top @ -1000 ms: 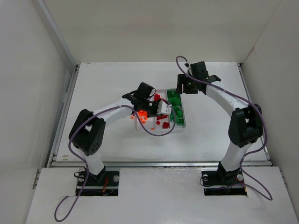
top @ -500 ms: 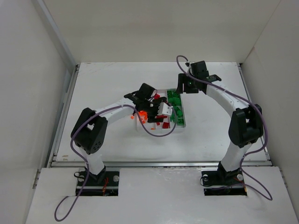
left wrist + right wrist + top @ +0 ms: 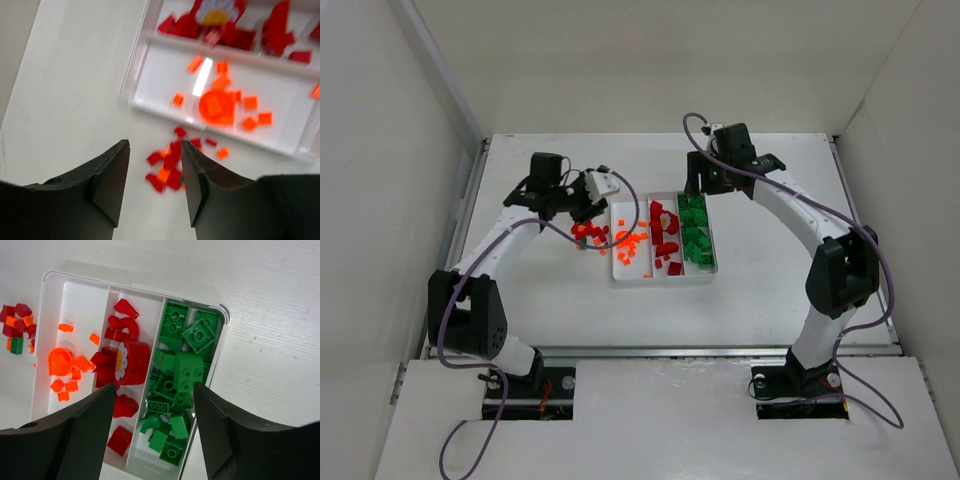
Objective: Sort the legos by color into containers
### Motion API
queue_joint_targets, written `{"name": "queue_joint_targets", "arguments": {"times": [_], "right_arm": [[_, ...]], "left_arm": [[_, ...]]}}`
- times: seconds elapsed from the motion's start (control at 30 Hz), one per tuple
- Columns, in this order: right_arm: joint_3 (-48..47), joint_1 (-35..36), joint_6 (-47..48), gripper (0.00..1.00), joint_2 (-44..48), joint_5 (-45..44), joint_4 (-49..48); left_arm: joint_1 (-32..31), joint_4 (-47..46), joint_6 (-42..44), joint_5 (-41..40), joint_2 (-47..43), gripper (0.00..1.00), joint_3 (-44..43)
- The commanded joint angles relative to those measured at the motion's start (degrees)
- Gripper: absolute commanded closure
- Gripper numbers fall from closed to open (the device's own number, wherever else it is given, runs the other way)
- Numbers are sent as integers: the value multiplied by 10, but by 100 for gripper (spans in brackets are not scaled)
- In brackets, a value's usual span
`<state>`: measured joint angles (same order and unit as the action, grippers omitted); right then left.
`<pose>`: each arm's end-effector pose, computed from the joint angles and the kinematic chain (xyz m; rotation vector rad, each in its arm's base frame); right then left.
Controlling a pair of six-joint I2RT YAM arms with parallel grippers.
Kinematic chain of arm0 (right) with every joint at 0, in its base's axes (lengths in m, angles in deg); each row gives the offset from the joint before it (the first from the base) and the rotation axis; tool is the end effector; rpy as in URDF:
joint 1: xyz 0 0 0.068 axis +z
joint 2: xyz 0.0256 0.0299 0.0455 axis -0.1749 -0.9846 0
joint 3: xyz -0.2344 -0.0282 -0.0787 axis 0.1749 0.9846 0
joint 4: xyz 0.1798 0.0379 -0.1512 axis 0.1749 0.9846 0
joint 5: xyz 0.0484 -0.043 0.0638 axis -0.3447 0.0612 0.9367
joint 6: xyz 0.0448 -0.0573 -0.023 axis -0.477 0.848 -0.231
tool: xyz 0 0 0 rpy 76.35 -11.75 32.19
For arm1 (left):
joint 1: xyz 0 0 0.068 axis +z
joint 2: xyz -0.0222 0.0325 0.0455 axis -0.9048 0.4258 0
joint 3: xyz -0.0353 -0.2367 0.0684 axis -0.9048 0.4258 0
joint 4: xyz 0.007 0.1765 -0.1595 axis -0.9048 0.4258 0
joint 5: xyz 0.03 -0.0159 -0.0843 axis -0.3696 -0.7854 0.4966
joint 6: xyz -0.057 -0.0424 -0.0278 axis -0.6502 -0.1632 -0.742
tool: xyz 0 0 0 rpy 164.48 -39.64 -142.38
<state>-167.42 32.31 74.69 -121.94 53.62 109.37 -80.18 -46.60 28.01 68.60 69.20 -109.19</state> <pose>0.3686 0.1567 0.2671 -0.2597 2.3441 0.3930 0.3121 -0.1265 0.2657 1.4181 1.4580 -0.2986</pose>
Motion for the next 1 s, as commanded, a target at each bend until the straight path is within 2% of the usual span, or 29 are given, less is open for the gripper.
{"name": "queue_joint_targets", "arguments": {"times": [0.0, 0.17, 0.23, 0.27, 0.3, 0.37, 0.43, 0.47, 0.5, 0.67, 0.77, 0.97], "right_arm": [[-28, 5, 9, 31, -1, -10, 5], [-53, 5, 9, 31, -30, 5, -1], [-71, 5, 9, 31, -42, 10, 6], [-71, 5, 15, 31, -42, 10, 6], [-71, 5, 15, 31, -42, 10, 6], [-71, 5, 15, 31, -42, 10, 6], [-65, 5, 20, 31, -42, 5, 6], [-65, 5, 20, 31, -47, 5, 6], [-65, 5, 20, 31, -48, 5, 6], [-65, 5, 20, 31, -58, 5, 6], [-79, 5, 26, 31, -63, 5, 6], [-85, 5, 31, 31, -69, -8, 17]], "left_arm": [[55, 116, 60, -1, -16, 58, 2], [77, 132, 115, -38, -16, 69, 51], [90, 108, 97, -39, -16, 74, 64], [90, 101, 57, -39, -16, 75, 75], [96, 94, 57, -39, -16, 75, 80], [96, 64, -32, -48, -16, 77, 94], [96, 30, -115, -88, -28, 74, 123], [90, 4, -181, -105, -28, 74, 132], [90, -5, -204, -138, -28, 74, 138], [57, -33, -252, -204, 6, 78, 151], [44, -44, -265, -217, 23, 78, 145], [44, -42, -271, -182, 44, 62, 145]]}}
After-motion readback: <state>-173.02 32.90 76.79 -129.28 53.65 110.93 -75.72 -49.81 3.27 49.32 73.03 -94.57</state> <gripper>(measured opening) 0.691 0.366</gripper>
